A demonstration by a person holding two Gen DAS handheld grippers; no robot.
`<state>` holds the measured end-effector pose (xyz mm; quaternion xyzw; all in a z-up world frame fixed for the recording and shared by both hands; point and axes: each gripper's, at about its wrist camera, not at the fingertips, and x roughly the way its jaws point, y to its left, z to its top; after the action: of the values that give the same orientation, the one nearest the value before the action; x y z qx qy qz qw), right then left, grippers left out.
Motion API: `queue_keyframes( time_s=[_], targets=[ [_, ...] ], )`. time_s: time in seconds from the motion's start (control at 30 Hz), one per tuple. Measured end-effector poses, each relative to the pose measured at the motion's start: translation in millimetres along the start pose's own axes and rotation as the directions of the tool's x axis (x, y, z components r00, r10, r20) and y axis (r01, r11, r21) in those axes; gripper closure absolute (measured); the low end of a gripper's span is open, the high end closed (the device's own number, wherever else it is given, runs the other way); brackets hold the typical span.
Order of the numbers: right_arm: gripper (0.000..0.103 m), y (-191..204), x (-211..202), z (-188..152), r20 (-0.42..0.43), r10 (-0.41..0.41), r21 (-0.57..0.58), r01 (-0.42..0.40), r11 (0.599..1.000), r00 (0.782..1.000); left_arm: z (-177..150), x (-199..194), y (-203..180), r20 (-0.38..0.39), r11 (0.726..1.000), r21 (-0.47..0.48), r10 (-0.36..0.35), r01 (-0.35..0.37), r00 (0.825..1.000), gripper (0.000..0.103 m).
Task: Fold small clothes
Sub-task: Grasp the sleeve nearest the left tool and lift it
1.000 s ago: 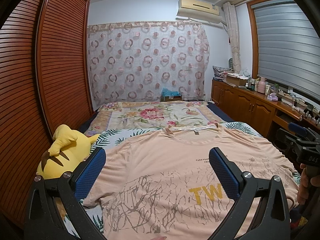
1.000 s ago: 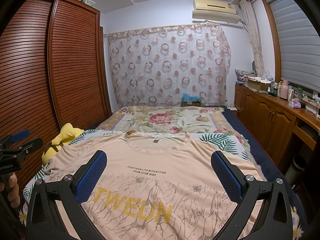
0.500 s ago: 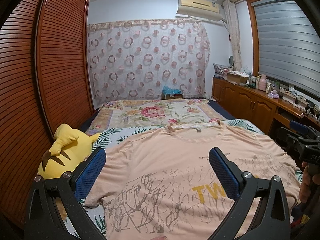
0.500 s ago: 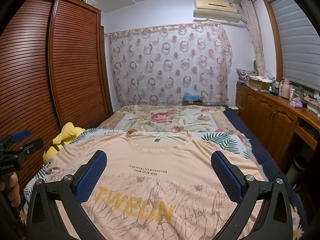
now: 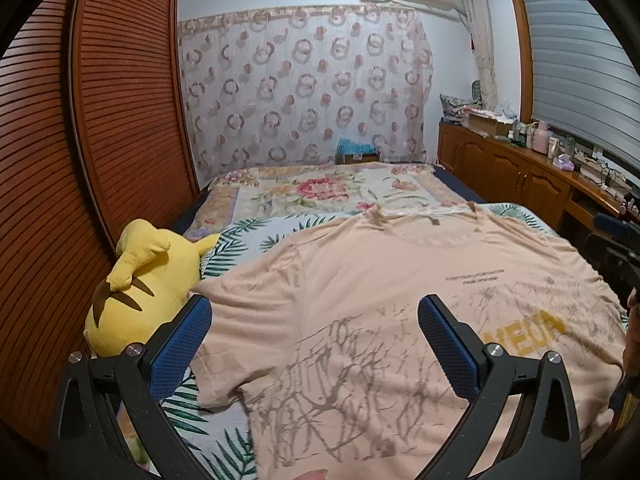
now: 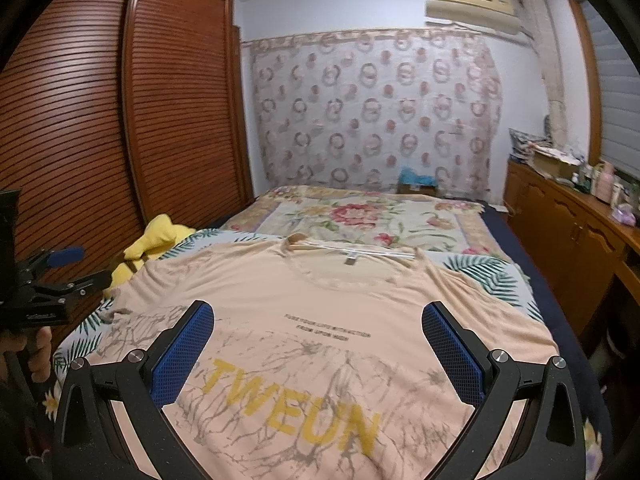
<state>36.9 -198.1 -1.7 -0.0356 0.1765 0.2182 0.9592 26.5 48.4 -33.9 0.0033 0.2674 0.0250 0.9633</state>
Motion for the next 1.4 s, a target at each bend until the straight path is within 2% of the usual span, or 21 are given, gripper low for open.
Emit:
queue_keyframes(
  time_s=[0.23, 0.43, 0.57, 0.8, 0.93, 1.0, 1.13, 1.2, 1.27, 1.4],
  targets=[
    [0.000, -1, 22, 4, -0.040, 0.094, -0.032, -0.095, 0.995, 0.995, -10, 24, 16, -0.065, 1.000, 0.022, -0.006, 0.008, 0.998, 0.000],
    [0.000, -9, 53, 5, -0.138, 0.129, -0.070, -0.139, 0.988, 0.982, -19, 41, 53, -0.105, 1.000, -0.012, 0.026, -0.028, 0.994, 0.000],
    [0.000, -13, 72, 13, -0.205, 0.165, -0.078, -0.184, 0.980, 0.965, -23, 49, 77, -0.124, 0.999, -0.041, 0.030, -0.035, 0.992, 0.000],
    [0.000, -9, 92, 31, -0.266, 0.196, -0.110, -0.231, 0.967, 0.944, -25, 71, 113, -0.199, 0.996, -0.079, 0.017, -0.034, 0.980, 0.020],
    [0.000, -3, 96, 27, -0.296, 0.224, -0.109, -0.266, 0.958, 0.928, -27, 85, 128, -0.244, 0.994, -0.109, 0.000, -0.028, 0.970, 0.029],
    [0.000, -1, 99, 26, -0.314, 0.231, -0.112, -0.278, 0.954, 0.921, -30, 95, 134, -0.280, 0.991, -0.133, -0.020, -0.018, 0.960, 0.038],
    [0.000, 1, 96, 26, -0.335, 0.244, -0.112, -0.296, 0.949, 0.910, -39, 108, 142, -0.325, 0.982, -0.187, -0.090, 0.029, 0.941, 0.044],
    [0.000, 3, 98, 26, -0.335, 0.248, -0.112, -0.300, 0.947, 0.909, -43, 112, 144, -0.339, 0.976, -0.210, -0.124, 0.054, 0.933, 0.058],
    [0.000, 0, 96, 27, -0.335, 0.256, -0.103, -0.305, 0.947, 0.907, -43, 112, 148, -0.325, 0.967, -0.243, -0.156, 0.077, 0.933, 0.066],
    [0.000, -4, 90, 28, -0.324, 0.251, -0.107, -0.299, 0.948, 0.912, -42, 110, 151, -0.320, 0.971, -0.230, -0.135, 0.061, 0.938, 0.083]
  ],
)
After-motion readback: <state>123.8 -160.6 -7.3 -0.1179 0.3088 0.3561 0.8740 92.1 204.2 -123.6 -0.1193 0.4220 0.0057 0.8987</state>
